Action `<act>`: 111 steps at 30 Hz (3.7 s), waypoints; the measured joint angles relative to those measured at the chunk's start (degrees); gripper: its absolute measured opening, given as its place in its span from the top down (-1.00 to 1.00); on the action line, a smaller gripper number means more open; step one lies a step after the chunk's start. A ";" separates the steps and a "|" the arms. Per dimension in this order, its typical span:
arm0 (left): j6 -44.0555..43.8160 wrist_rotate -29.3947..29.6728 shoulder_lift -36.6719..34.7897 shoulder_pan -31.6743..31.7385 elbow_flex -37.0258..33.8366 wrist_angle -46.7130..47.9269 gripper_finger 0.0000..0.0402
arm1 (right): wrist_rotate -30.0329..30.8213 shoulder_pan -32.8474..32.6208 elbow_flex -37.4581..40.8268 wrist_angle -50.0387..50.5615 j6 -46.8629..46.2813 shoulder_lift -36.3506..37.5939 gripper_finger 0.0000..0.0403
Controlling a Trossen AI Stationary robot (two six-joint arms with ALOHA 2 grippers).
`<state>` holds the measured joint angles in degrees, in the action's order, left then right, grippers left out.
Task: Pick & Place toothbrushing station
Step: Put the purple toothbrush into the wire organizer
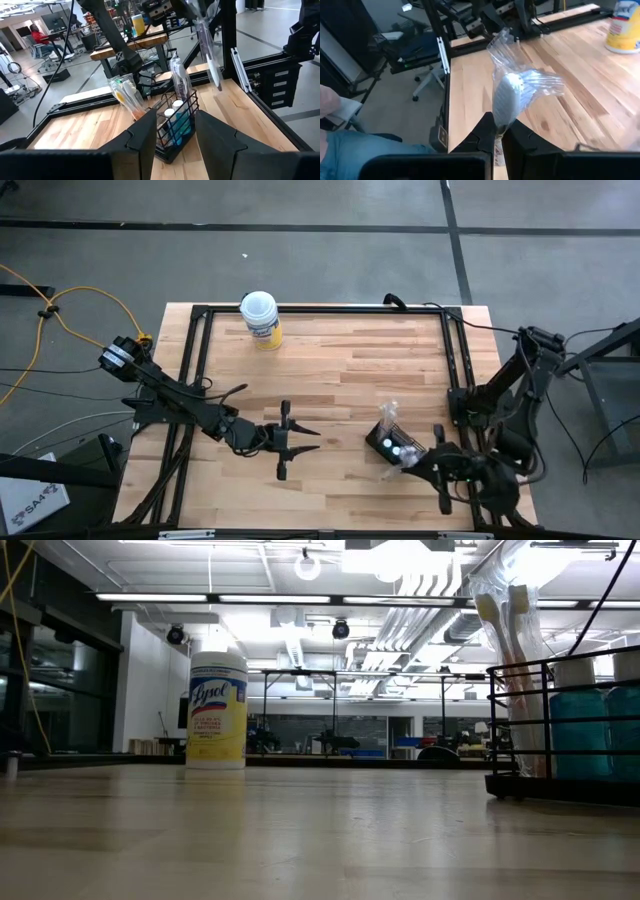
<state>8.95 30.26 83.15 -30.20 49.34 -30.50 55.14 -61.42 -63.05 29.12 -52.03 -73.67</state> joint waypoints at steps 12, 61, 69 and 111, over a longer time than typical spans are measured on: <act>-1.33 0.00 0.00 0.00 0.00 -0.04 0.36 | -3.23 -1.91 0.00 16.64 -15.90 0.04 0.96; -1.42 0.02 0.00 0.07 0.00 -0.02 0.36 | -6.32 -1.48 -7.19 41.22 -39.77 -9.44 0.96; -1.23 0.02 0.00 0.07 0.00 -0.02 0.36 | -7.15 -1.48 -7.19 42.64 -50.55 -14.71 0.96; -1.46 -0.02 0.00 0.07 0.00 0.00 0.36 | -12.62 -1.48 -7.19 37.97 -63.88 -19.58 0.66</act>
<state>7.49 30.24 83.15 -30.13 49.34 -30.50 42.52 -62.89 -70.24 67.09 -115.92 -93.25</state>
